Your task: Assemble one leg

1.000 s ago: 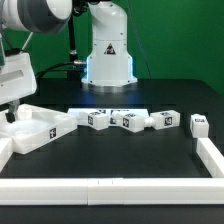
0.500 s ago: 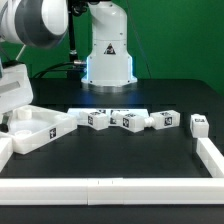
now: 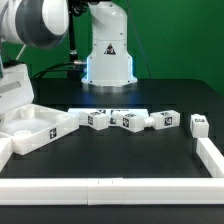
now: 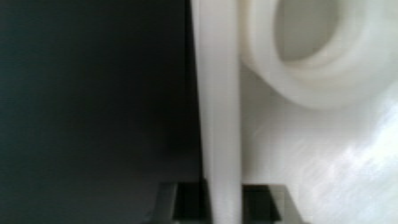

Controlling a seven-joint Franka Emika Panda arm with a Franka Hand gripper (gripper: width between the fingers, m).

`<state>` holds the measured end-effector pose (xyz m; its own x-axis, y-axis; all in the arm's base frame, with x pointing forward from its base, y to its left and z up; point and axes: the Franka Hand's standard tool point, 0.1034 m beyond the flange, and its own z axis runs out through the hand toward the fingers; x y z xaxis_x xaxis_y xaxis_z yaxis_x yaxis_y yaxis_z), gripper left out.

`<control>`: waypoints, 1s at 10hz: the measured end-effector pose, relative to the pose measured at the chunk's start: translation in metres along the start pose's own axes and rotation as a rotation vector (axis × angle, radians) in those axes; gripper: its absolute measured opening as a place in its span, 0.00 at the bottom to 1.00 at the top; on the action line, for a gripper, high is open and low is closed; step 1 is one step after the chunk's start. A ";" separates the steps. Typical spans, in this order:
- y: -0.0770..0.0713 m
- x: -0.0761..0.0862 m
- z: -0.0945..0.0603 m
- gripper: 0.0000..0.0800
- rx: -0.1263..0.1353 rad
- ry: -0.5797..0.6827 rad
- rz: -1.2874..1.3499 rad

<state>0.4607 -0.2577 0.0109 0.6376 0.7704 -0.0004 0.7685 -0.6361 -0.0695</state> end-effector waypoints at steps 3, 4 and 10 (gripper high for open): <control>-0.005 -0.004 -0.012 0.07 0.038 -0.001 0.058; -0.007 0.006 -0.026 0.07 0.033 -0.006 0.132; -0.017 0.151 -0.047 0.07 -0.043 -0.007 0.620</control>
Offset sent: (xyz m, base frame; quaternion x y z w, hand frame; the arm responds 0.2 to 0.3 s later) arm -0.0053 -0.0062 0.0480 0.0071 -0.0685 0.0858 0.9939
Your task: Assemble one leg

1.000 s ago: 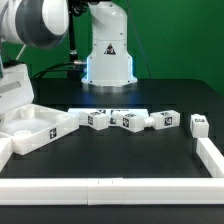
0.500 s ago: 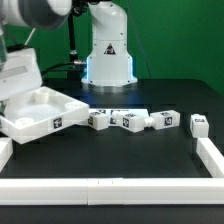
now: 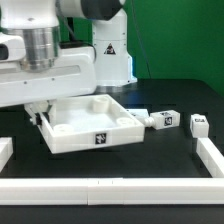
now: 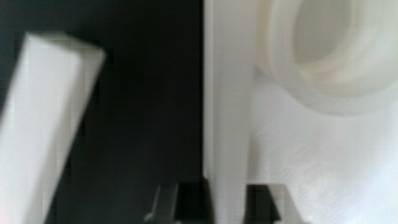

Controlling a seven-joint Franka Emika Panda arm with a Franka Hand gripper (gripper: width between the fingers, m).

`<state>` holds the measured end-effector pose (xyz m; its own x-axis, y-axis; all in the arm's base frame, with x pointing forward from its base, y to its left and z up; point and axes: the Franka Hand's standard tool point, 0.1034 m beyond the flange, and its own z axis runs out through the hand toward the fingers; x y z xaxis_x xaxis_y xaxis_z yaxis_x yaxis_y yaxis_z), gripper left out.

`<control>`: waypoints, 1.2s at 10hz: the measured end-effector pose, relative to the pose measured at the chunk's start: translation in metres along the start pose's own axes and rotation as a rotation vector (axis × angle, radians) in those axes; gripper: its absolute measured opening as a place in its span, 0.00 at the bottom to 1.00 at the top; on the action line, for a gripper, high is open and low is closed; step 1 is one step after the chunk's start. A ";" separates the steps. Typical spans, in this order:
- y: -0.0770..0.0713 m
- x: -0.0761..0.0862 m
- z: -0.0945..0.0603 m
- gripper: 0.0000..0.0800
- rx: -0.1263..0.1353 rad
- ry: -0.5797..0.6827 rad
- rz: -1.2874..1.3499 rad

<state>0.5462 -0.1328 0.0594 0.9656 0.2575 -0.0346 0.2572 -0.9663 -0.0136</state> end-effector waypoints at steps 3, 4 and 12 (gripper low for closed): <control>-0.018 0.032 0.020 0.07 -0.015 0.019 0.082; -0.017 0.032 0.020 0.07 -0.015 0.018 0.077; -0.050 0.041 0.036 0.07 0.010 0.020 0.293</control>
Offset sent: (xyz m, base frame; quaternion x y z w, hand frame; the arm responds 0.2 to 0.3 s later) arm 0.0000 0.0000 0.0000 0.0000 0.0000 0.0000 1.0000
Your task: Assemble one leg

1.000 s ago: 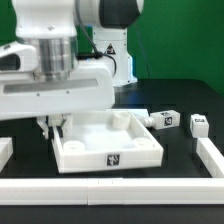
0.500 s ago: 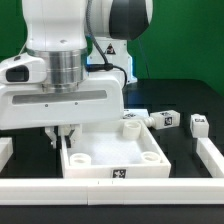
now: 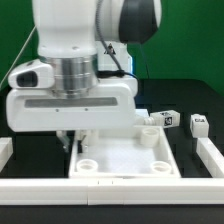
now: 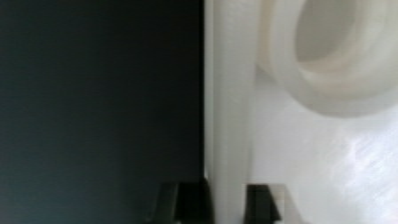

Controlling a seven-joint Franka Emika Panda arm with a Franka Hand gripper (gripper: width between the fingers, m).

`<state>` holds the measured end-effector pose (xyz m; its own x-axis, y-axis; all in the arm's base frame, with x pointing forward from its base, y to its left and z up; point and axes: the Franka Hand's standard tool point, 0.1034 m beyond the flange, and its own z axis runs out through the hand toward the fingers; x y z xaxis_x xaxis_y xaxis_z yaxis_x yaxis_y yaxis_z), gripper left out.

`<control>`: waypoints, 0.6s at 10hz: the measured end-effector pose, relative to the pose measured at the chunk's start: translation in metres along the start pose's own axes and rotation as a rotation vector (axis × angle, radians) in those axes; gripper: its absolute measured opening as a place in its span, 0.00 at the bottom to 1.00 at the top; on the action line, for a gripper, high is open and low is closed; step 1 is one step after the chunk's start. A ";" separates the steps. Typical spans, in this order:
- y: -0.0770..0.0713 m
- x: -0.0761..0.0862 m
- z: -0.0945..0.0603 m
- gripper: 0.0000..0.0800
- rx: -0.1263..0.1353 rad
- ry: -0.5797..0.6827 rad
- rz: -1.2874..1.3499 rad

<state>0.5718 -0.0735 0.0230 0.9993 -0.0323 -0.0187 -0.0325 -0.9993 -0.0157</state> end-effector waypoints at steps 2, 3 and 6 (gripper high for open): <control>-0.023 -0.001 0.011 0.07 0.015 0.025 0.037; -0.036 -0.001 0.012 0.07 0.021 0.024 0.040; -0.053 0.001 0.012 0.07 0.017 0.027 0.023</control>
Offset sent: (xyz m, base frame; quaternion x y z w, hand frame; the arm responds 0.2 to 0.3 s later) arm 0.0110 0.0388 -0.0092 0.0059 0.0147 0.0551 0.9984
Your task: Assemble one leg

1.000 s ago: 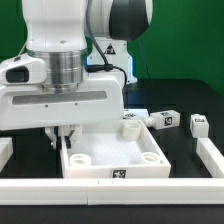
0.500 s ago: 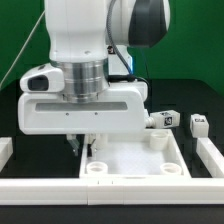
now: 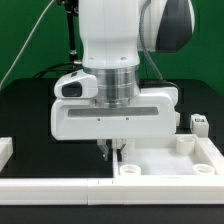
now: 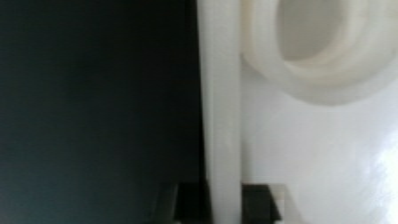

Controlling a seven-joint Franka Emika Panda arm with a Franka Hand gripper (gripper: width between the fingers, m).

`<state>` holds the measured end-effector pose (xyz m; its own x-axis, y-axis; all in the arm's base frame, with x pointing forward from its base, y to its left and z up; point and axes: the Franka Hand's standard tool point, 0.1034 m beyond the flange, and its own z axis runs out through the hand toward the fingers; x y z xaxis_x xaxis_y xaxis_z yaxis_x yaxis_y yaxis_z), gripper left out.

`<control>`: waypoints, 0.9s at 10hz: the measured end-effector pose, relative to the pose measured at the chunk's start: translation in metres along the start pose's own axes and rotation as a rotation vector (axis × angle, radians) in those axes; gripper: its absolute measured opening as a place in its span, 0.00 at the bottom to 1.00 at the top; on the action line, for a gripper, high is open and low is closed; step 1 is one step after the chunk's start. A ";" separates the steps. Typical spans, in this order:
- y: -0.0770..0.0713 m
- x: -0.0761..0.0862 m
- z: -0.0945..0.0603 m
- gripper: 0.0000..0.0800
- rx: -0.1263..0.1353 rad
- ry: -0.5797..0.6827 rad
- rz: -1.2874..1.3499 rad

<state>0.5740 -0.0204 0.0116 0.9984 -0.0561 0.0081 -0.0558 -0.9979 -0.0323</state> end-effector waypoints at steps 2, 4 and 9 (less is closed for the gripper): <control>0.001 0.000 0.000 0.07 -0.001 0.000 -0.004; 0.000 0.000 0.000 0.16 -0.001 0.000 -0.005; -0.024 -0.012 -0.031 0.72 0.038 -0.076 0.109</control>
Offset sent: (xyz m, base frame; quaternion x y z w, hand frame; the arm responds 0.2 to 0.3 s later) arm 0.0000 0.0000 0.0000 0.0000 0.0000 0.0000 1.0000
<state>0.5630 0.0034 0.0429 0.9844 -0.1600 -0.0734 -0.1649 -0.9840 -0.0668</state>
